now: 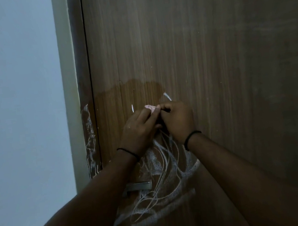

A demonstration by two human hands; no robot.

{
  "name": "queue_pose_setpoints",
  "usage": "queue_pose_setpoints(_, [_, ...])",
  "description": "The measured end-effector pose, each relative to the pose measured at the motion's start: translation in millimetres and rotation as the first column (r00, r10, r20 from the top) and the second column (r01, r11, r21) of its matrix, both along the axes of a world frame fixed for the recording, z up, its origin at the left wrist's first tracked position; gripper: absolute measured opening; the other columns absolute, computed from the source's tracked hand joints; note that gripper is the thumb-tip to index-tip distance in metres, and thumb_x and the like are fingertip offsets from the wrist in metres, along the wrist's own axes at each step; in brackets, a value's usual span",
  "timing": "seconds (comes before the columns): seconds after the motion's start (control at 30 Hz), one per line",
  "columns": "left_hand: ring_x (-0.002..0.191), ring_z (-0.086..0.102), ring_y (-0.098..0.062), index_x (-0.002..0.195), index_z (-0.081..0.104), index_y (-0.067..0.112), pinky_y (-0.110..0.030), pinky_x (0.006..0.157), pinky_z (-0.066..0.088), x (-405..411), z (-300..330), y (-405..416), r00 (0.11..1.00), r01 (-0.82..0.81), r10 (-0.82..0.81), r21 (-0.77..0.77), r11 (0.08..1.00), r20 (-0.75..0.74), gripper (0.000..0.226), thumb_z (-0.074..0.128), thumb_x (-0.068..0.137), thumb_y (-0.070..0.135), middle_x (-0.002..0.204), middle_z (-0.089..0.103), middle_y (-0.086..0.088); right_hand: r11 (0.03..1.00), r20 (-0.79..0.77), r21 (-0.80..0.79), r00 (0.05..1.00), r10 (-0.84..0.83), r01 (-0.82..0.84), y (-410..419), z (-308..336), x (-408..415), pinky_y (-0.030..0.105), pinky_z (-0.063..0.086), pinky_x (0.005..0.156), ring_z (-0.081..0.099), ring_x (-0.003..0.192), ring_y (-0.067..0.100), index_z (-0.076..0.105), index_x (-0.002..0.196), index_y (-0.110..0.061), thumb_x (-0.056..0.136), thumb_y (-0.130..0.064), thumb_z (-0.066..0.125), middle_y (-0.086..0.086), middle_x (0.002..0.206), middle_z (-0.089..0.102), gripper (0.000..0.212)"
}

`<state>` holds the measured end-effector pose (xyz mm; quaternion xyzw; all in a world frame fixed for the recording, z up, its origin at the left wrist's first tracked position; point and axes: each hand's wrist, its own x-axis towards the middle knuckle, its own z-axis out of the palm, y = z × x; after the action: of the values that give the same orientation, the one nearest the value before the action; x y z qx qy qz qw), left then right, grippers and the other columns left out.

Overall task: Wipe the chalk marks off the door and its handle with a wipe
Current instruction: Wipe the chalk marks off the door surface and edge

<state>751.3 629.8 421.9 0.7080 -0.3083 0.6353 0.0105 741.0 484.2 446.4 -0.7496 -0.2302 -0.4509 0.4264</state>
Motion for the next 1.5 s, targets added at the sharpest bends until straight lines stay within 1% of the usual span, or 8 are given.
queue_pose_setpoints(0.1, [0.076,0.062,-0.028,0.114,0.069,-0.003,-0.038,0.063,0.053,-2.1,6.8,-9.7,1.000,0.008,-0.007,-0.036,0.999,0.011,0.029,0.069,0.089,0.011,0.093,0.067,-0.017,0.989,-0.073,0.043,0.986,0.147,-0.144,-14.6,2.0,-10.1,0.030,0.061,0.075,0.070,0.078,0.004,0.078,0.100,-0.017,0.096,-0.014,0.061,-0.006,0.088,0.076,0.018])
queue_pose_setpoints(0.23, [0.073,0.061,-0.027,0.094,0.073,0.000,-0.036,0.062,0.053,-1.4,10.0,-12.3,0.999,0.041,-0.042,-0.106,0.993,-0.006,0.010,0.072,0.086,0.005,0.086,0.067,-0.013,0.946,0.380,0.059,0.869,-0.318,0.320,-46.0,5.0,-8.8,0.039,0.050,0.099,0.064,0.107,0.021,0.073,0.109,-0.010,0.093,-0.009,0.057,0.006,0.113,0.072,0.023])
queue_pose_setpoints(0.3, [0.074,0.062,-0.028,0.095,0.073,0.000,-0.037,0.063,0.053,0.4,8.5,-12.8,0.999,0.050,-0.051,-0.129,0.990,-0.005,0.011,0.073,0.085,0.004,0.085,0.067,-0.013,0.869,0.427,-0.054,0.798,-0.425,0.492,-62.5,8.8,3.1,0.041,0.029,0.118,0.046,0.137,0.027,0.062,0.130,-0.010,0.096,-0.010,0.053,0.011,0.143,0.055,0.035])
queue_pose_setpoints(0.4, [0.073,0.062,-0.030,0.096,0.074,-0.002,-0.038,0.063,0.053,2.4,6.0,-14.9,0.997,0.077,-0.076,-0.152,0.985,0.011,0.013,0.073,0.084,0.002,0.085,0.068,-0.015,0.746,0.391,-0.267,0.776,-0.495,0.611,-85.0,5.8,27.0,0.049,0.009,0.124,0.010,0.153,0.024,0.028,0.155,-0.020,0.105,-0.027,0.041,0.005,0.165,0.018,0.052])
queue_pose_setpoints(0.5, [0.072,0.061,-0.029,0.096,0.074,-0.001,-0.038,0.062,0.052,7.5,2.8,-14.6,0.996,0.086,-0.079,-0.170,0.982,0.048,0.013,0.070,0.084,0.004,0.083,0.067,-0.014,0.713,0.376,-0.296,0.764,-0.524,0.635,-93.3,-5.9,47.6,0.050,0.005,0.124,-0.002,0.154,0.020,0.012,0.158,-0.025,0.105,-0.037,0.029,0.000,0.167,0.005,0.057])
queue_pose_setpoints(0.8, [0.070,0.062,-0.032,0.093,0.076,-0.003,-0.041,0.063,0.052,23.3,7.2,-40.2,0.974,0.151,-0.107,-0.217,0.964,0.201,0.011,0.076,0.082,-0.003,0.082,0.069,-0.016,0.724,0.454,-0.189,0.713,-0.535,0.664,-95.2,-14.9,63.6,0.052,0.011,0.123,0.006,0.154,0.019,0.020,0.157,-0.026,0.101,-0.042,0.034,-0.002,0.166,0.012,0.060])
queue_pose_setpoints(1.13, [0.073,0.060,-0.033,0.093,0.075,-0.001,-0.041,0.066,0.050,19.7,27.0,-38.0,0.980,0.137,-0.078,-0.339,0.931,0.181,0.010,0.076,0.085,0.004,0.081,0.068,-0.015,0.755,0.472,-0.150,0.717,-0.513,0.638,-96.4,-17.0,64.6,0.051,0.013,0.123,0.012,0.153,0.020,0.024,0.156,-0.026,0.100,-0.041,0.040,-0.002,0.164,0.018,0.060])
queue_pose_setpoints(1.5, [0.080,0.064,-0.030,0.088,0.074,0.001,-0.047,0.072,0.051,24.5,39.2,-49.6,0.987,0.090,-0.066,-0.164,0.982,0.146,0.014,0.061,0.092,0.001,0.085,0.067,-0.014,0.765,0.471,-0.131,0.718,-0.512,0.631,-94.4,-17.3,62.0,0.050,0.012,0.123,0.013,0.153,0.019,0.028,0.155,-0.025,0.099,-0.041,0.039,-0.001,0.164,0.022,0.059])
